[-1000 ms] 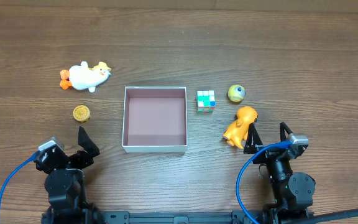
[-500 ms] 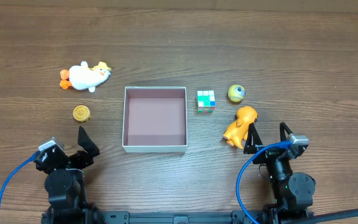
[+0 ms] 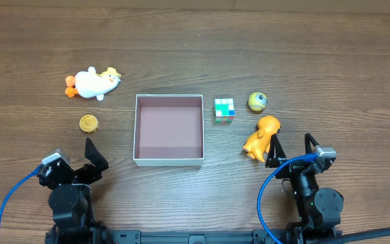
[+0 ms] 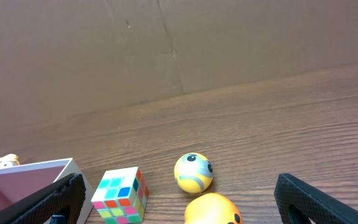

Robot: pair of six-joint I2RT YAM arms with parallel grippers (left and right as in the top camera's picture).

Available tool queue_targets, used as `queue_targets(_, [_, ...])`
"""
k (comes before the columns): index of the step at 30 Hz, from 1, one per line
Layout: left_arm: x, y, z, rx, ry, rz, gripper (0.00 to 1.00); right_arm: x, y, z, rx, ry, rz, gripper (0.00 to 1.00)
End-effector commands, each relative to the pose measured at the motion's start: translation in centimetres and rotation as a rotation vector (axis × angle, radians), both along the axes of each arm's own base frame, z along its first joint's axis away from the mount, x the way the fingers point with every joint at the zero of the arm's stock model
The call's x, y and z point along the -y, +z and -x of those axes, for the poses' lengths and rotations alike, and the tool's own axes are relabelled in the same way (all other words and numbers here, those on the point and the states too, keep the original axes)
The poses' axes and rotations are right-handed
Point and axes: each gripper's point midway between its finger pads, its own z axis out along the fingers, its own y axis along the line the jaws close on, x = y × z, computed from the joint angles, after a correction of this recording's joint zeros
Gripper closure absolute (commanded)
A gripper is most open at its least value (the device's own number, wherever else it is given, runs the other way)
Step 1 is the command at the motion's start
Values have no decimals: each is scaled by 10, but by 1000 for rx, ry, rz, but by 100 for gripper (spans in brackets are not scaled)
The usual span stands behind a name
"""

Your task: Pack container

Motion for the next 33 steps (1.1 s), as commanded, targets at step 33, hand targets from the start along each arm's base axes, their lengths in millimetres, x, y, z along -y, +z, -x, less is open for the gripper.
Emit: queue_targets(33, [2,-2,-1,-3,-20,-17,0,-62,0,-78,-1035,382,-39,0])
